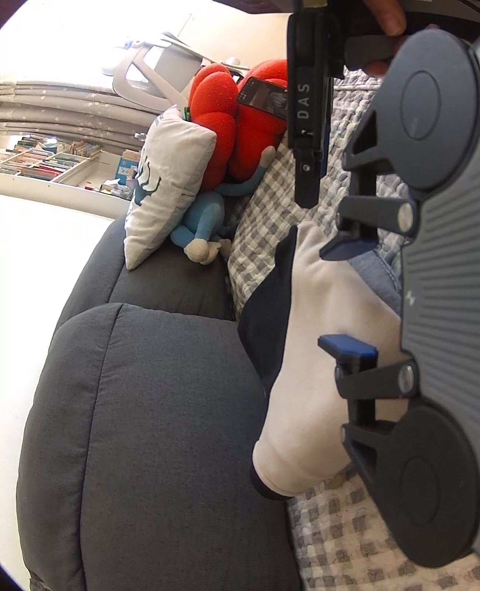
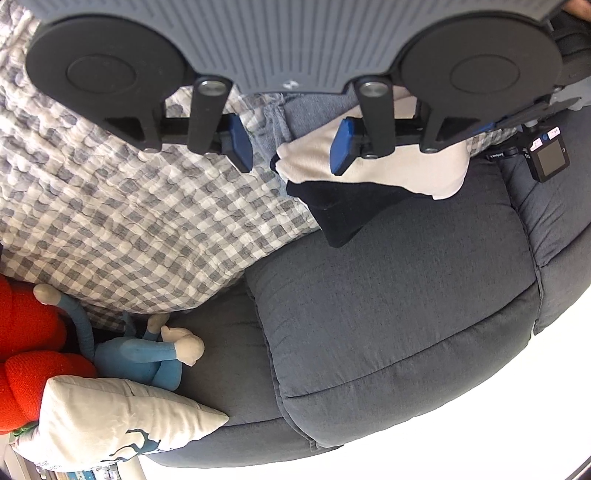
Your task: Fold clothes
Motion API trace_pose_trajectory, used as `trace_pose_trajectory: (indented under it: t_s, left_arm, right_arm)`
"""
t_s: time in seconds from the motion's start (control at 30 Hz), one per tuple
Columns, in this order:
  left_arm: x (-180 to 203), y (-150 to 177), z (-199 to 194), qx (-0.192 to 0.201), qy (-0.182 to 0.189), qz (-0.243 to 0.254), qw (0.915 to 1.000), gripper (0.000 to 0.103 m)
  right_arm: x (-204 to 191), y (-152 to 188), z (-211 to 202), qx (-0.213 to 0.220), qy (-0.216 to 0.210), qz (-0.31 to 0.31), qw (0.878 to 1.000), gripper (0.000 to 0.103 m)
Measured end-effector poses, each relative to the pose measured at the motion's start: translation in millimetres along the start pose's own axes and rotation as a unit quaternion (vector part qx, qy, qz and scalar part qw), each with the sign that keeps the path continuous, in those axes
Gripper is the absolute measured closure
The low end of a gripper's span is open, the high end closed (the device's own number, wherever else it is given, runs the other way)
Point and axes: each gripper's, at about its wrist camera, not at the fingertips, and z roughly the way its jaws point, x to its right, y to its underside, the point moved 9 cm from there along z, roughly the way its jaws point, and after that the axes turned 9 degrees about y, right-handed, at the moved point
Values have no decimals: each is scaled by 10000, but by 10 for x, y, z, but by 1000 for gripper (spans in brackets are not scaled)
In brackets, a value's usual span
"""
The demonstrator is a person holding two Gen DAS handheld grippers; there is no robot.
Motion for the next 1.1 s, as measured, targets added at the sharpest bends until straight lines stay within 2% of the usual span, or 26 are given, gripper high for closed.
trace_pose_trajectory:
  t_s: [0.1,0.37,0.53,0.6,0.67,0.73,0.93,1.1]
  left_arm:
    - [91,5,-7,-246,-191,18,9995,53]
    - [235,73,-47,-878,-531,-207,9945,40]
    - [167,118,-65,-1049,-865,-365,9900,20]
    - [148,139,-76,-1108,-977,-430,9881,14]
    - [136,161,-78,-1150,-1062,-501,9864,8]
    - [128,185,-64,-1222,-1151,-565,9842,1]
    - [74,325,10,-1714,-1359,-801,9725,0]
    - [4,406,25,-1847,-1483,-1064,9657,0]
  right_arm:
    - [40,39,-127,-53,86,-15,9999,41]
    - [87,90,-391,-383,484,-415,9972,29]
    - [104,91,-488,-602,527,-564,9952,15]
    - [101,102,-508,-727,539,-588,9942,5]
    - [83,135,-516,-872,516,-640,9928,0]
    - [61,185,-502,-1066,508,-698,9905,0]
    - [65,262,-471,-1340,601,-735,9864,0]
    - [80,276,-493,-1436,620,-733,9850,0]
